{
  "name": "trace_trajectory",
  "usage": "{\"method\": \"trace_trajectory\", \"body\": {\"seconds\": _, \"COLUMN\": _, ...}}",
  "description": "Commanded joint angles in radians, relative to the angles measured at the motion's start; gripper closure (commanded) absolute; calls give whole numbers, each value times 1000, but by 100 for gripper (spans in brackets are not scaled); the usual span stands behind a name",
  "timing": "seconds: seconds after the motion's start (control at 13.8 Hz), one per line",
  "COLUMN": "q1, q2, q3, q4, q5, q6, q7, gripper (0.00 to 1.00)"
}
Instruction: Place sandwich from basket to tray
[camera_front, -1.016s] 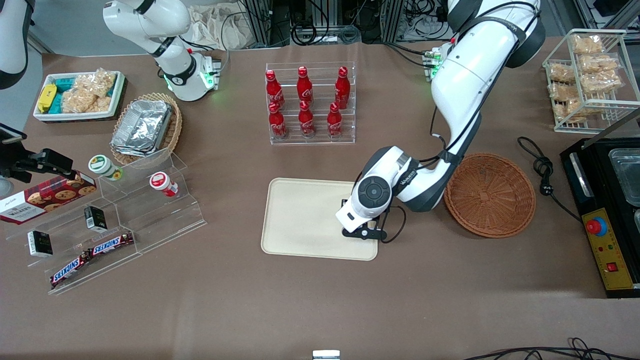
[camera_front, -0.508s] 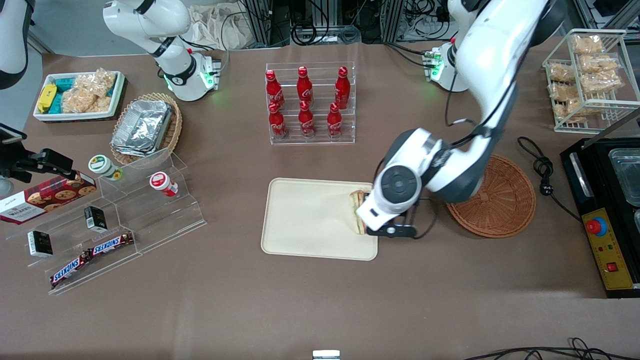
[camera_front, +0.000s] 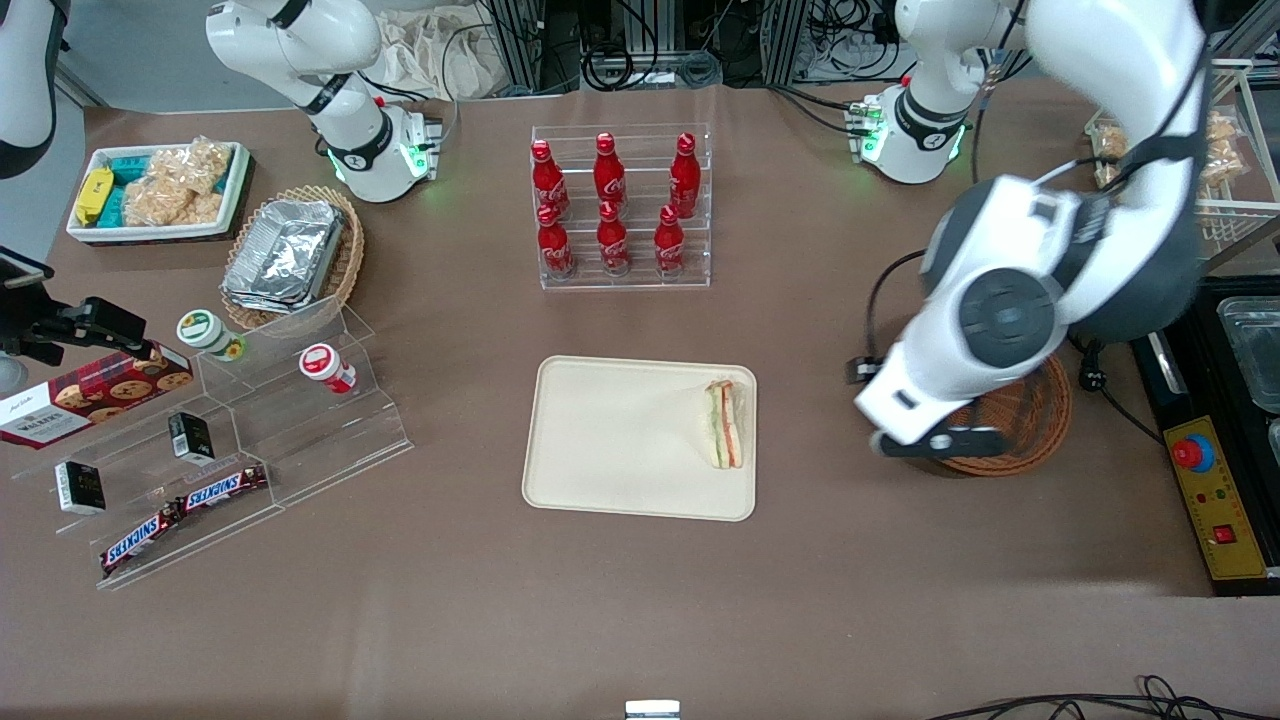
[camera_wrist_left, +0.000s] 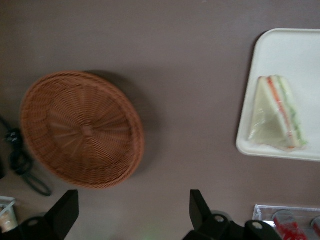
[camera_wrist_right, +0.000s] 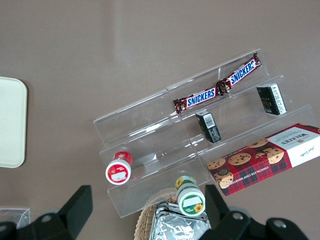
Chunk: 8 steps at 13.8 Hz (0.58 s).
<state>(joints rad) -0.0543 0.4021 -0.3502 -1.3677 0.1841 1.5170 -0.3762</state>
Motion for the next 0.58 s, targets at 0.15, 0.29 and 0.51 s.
{"method": "trace_trajectory", "body": {"seconds": 0.15, "q1": 129, "q2": -104, "q3": -6, "q4": -30, "q5": -38, "q6": -78, "q7": 138, "gripper": 1}}
{"method": "trace_trajectory", "body": {"seconds": 0.29, "q1": 160, "q2": -124, "q3": -6, "q4": -30, "q5": -37, "q6": -81, "q7": 164, "gripper": 1}}
{"method": "trace_trajectory", "body": {"seconds": 0.51, "q1": 207, "q2": -144, "q3": -6, "q4": -25, "q5": -40, "q6": -81, "q7": 209, "gripper": 1}}
